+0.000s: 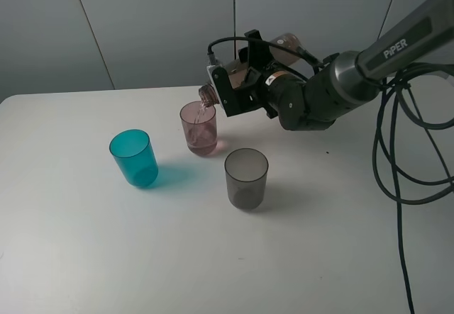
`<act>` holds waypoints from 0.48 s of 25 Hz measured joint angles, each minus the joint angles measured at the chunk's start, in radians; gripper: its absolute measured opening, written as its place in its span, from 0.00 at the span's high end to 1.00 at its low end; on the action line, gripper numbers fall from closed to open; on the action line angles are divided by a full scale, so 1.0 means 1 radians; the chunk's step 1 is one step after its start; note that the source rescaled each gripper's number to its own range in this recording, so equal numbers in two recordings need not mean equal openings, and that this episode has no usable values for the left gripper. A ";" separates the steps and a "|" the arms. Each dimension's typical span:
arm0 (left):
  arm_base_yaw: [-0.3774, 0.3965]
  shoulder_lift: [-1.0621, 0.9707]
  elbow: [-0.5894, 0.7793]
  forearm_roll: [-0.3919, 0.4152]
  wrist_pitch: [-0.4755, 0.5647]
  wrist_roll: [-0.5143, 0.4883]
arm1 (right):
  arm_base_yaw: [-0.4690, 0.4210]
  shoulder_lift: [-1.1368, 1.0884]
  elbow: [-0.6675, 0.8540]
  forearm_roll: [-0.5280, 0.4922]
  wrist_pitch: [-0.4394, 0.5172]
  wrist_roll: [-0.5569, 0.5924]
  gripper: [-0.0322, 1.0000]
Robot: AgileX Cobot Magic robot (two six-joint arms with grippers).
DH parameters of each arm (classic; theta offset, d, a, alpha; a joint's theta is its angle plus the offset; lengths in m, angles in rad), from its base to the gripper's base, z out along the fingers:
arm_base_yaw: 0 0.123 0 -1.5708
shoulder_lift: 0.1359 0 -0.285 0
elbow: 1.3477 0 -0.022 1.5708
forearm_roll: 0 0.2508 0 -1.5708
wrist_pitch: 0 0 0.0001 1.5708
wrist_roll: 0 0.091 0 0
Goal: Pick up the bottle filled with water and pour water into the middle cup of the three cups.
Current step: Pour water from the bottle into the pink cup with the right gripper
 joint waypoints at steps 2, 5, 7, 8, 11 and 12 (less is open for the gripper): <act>0.000 0.000 0.000 0.000 0.000 0.000 | 0.000 0.000 0.000 0.000 0.000 -0.008 0.97; 0.000 0.000 0.000 0.000 0.000 0.000 | 0.000 0.000 0.000 -0.004 -0.003 -0.034 0.97; 0.000 0.000 0.000 0.000 0.000 0.000 | 0.000 0.000 0.000 -0.008 -0.006 -0.035 0.97; 0.000 0.000 0.000 0.000 0.000 0.000 | 0.000 0.000 0.000 -0.010 -0.007 -0.038 0.97; 0.000 0.000 0.000 0.000 0.000 0.000 | 0.000 0.000 0.000 -0.019 -0.011 -0.057 0.97; 0.000 0.000 0.000 0.000 0.000 0.000 | 0.000 0.000 0.000 -0.021 -0.013 -0.062 0.97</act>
